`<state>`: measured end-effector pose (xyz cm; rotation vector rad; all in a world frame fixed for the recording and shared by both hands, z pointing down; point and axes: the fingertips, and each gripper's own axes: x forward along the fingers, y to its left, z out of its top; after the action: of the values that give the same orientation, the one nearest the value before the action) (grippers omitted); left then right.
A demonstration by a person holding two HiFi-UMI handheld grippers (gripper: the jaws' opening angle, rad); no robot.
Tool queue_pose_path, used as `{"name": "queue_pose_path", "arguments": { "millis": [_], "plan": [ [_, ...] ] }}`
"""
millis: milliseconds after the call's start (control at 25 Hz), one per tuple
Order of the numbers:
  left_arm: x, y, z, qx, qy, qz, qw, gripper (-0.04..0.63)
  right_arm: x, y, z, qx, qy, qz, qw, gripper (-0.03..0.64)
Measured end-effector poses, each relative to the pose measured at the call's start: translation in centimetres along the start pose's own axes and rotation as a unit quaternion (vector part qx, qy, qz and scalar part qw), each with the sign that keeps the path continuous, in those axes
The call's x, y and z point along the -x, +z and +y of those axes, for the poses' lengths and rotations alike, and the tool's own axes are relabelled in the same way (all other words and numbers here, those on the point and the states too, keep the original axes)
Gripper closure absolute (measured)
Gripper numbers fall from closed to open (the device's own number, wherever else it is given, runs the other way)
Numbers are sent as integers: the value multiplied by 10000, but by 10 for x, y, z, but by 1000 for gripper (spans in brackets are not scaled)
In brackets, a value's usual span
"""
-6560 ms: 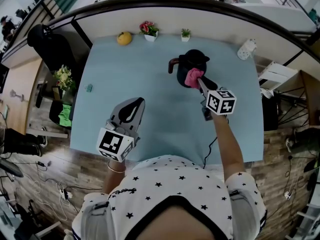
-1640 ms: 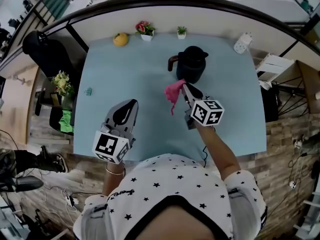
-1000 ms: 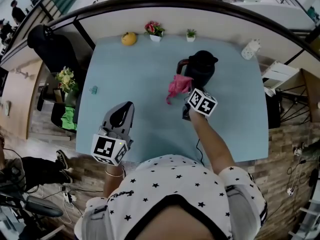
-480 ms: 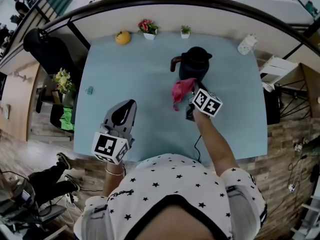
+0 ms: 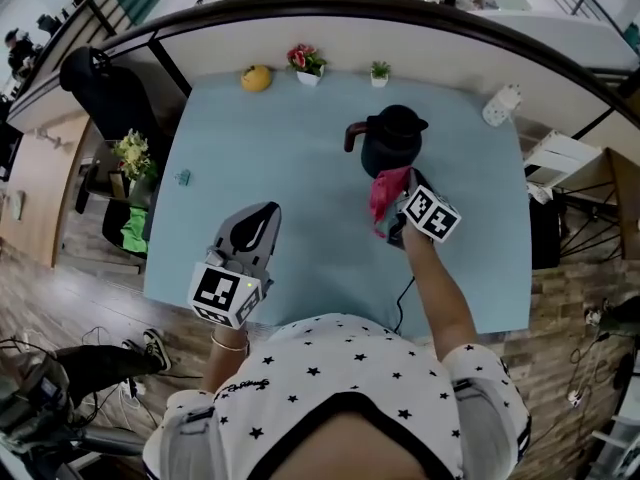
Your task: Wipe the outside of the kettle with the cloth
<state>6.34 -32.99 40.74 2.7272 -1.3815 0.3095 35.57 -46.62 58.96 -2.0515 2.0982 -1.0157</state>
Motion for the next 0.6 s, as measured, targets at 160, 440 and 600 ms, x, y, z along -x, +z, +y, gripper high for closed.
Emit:
{"name": "queue_pose_path", "arguments": {
  "millis": [160,440,600],
  "plan": [
    [1,1,0,-16,47,-8,10000,563,0,8,-12,56,-57,-67,9999,595],
    [0,2,0,-30,6,-38,10000,563,14,10,0,604,201,-187,9978,594],
    [-1,5,1,-46,-48,-42,10000,563,44,15,29,1174,684,-318,9902,594]
  ]
}}
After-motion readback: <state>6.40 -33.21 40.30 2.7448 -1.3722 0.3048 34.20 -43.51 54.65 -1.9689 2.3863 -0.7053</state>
